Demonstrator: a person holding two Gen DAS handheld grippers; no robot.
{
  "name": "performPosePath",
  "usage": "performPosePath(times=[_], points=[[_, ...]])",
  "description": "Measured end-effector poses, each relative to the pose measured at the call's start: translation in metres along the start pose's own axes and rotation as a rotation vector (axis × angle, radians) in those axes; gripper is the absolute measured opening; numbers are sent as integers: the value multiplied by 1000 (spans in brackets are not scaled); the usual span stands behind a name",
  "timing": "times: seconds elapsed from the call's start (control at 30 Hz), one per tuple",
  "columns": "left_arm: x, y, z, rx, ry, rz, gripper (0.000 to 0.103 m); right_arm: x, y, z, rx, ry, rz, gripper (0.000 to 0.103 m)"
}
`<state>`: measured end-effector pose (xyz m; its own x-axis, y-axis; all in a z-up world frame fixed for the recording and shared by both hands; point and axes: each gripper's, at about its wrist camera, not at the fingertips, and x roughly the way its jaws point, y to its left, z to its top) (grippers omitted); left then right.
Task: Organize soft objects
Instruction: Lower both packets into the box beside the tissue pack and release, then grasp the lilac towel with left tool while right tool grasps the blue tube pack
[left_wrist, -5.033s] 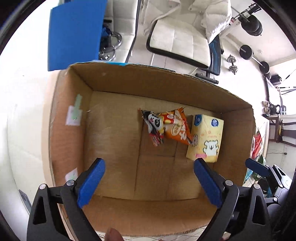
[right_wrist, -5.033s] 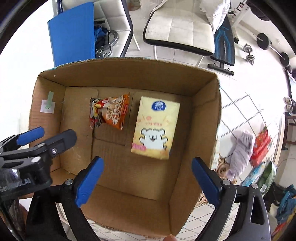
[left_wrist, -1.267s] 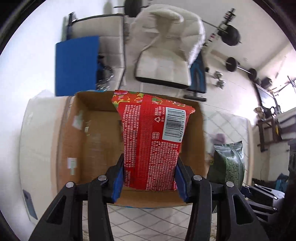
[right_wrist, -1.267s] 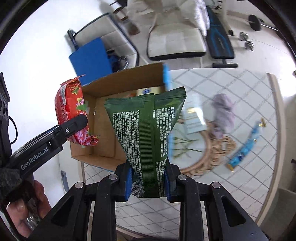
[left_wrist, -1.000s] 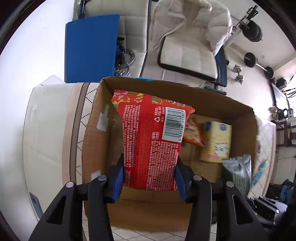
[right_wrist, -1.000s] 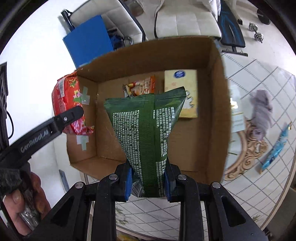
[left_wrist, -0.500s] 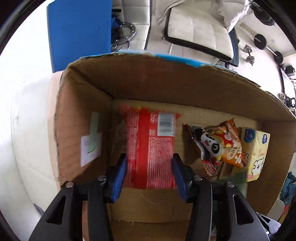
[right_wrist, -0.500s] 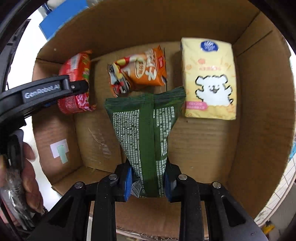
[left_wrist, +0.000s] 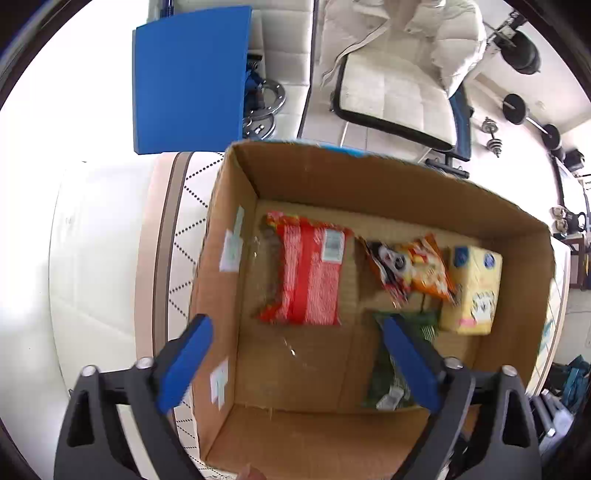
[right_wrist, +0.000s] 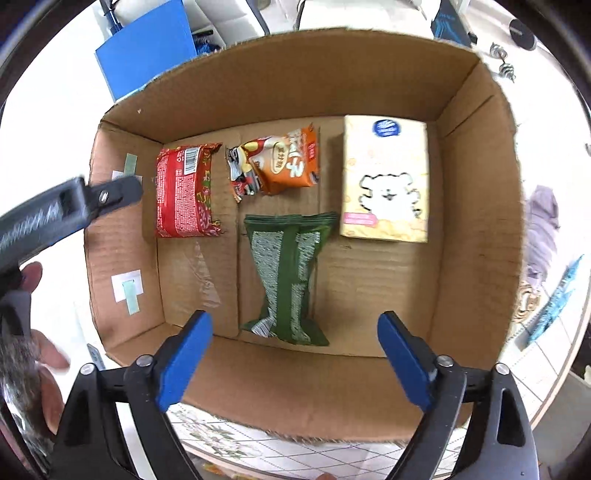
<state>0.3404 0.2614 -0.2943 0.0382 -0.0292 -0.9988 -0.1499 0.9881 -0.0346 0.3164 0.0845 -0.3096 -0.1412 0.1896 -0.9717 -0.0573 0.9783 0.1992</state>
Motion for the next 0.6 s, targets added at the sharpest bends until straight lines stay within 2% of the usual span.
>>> performPosePath(times=[0.1, 0.2, 0.47, 0.6], points=[[-7, 3, -24, -26, -31, -28, 99, -13, -8, -11, -3, -42, -56, 97], [-16, 5, -45, -54, -49, -53, 99, -23, -15, -25, -9, -70, -70, 97], [-65, -15, -101, -18, -160, -3, 99, -56, -22, -65, -51, -164, -102, 97], [-88, -20, -122, -7, -206, 14, 99, -78, -25, -88, -69, -211, -91, 97]])
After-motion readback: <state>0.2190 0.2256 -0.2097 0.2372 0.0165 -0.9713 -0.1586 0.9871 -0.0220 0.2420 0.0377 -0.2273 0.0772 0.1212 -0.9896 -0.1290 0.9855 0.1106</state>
